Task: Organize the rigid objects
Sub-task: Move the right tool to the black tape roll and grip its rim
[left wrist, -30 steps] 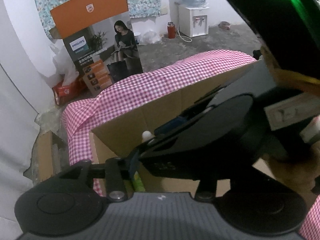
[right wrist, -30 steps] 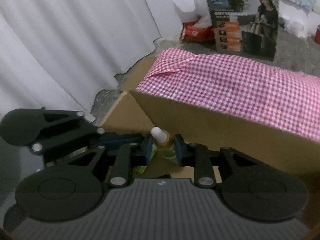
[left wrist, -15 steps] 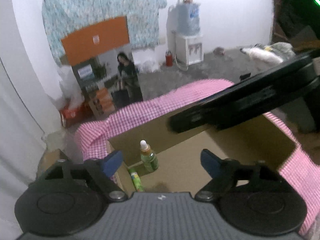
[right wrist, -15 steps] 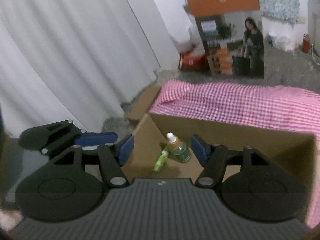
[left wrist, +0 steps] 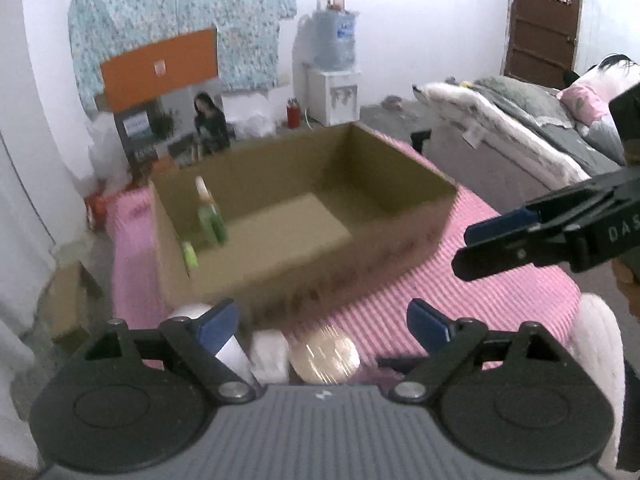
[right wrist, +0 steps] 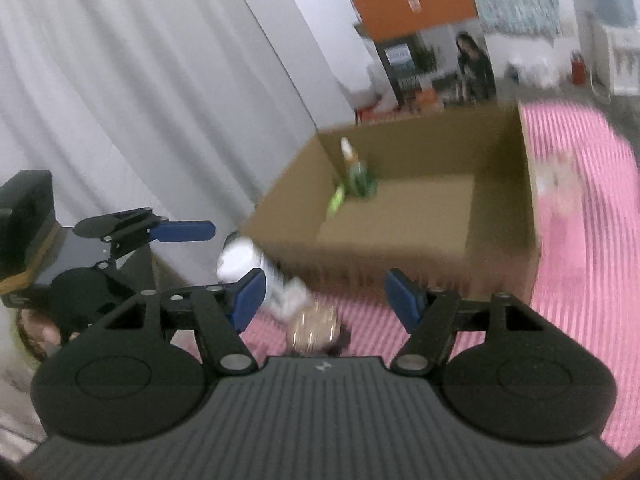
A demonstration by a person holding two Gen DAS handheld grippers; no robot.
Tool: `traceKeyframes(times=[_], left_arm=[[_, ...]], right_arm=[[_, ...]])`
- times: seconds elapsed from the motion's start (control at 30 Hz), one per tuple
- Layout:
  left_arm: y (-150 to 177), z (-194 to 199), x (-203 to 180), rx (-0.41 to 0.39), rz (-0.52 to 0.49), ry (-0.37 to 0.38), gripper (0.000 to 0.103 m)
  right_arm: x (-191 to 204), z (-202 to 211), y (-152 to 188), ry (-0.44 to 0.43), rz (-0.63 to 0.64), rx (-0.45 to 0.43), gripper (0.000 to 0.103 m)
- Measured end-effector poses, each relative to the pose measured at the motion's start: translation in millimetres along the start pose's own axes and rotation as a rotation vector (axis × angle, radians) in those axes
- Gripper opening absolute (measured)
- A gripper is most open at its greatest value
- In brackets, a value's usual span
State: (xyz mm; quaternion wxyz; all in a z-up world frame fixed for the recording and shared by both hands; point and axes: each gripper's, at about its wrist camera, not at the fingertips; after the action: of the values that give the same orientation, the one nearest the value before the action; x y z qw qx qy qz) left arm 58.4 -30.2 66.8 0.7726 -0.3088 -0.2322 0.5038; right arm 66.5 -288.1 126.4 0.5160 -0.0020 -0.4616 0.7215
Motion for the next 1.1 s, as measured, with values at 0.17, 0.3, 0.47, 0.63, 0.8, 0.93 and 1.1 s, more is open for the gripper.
traceKeyframes(times=[0.17,0.3,0.47,0.63,0.8,0.93,1.1], left_arm=[[46.8,-12.3,-16.1,0.048,0.037,0.035,0.089],[75.8,-16.5,-31.9,0.087,0.034,0.072,0.083],[95.2,-21.8,-54.0,0.125,-0.015,0.139,0.067],[103.2,-33.4,-74.5,0.156,-0.082,0.165,0.052],[104.7,-50.8,-84.2,0.174,-0.112,0.162,0.042],[104.4,-54.9,-87.2,0.17,-0.129,0.156,0.042],[100.9,-59.0,-91.5,0.159,-0.147,0.166,0.042]], right_arm=[[6.6,-1.3,55.2,0.028,-0.022,0.044,0.055],[7.0,-11.7,83.7,0.05,-0.059,0.093,0.043],[-6.7,-30.6,102.9,0.113,-0.096,0.181,0.027],[-2.8,-47.0,104.4,0.113,-0.042,0.223,0.021],[9.4,-56.3,102.3,0.153,0.07,0.256,0.011],[9.1,-53.2,99.9,0.17,0.102,0.274,0.007],[5.2,-52.0,96.6,0.181,0.099,0.284,0.008]])
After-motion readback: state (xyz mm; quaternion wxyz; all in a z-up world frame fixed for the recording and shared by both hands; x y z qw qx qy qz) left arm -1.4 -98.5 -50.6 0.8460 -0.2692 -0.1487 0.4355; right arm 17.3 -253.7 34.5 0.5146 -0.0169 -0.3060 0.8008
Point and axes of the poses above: each gripper's, at about its wrist camera, not at the fingertips, and z roughly against the way its jaws point, x to its left, y to its underside
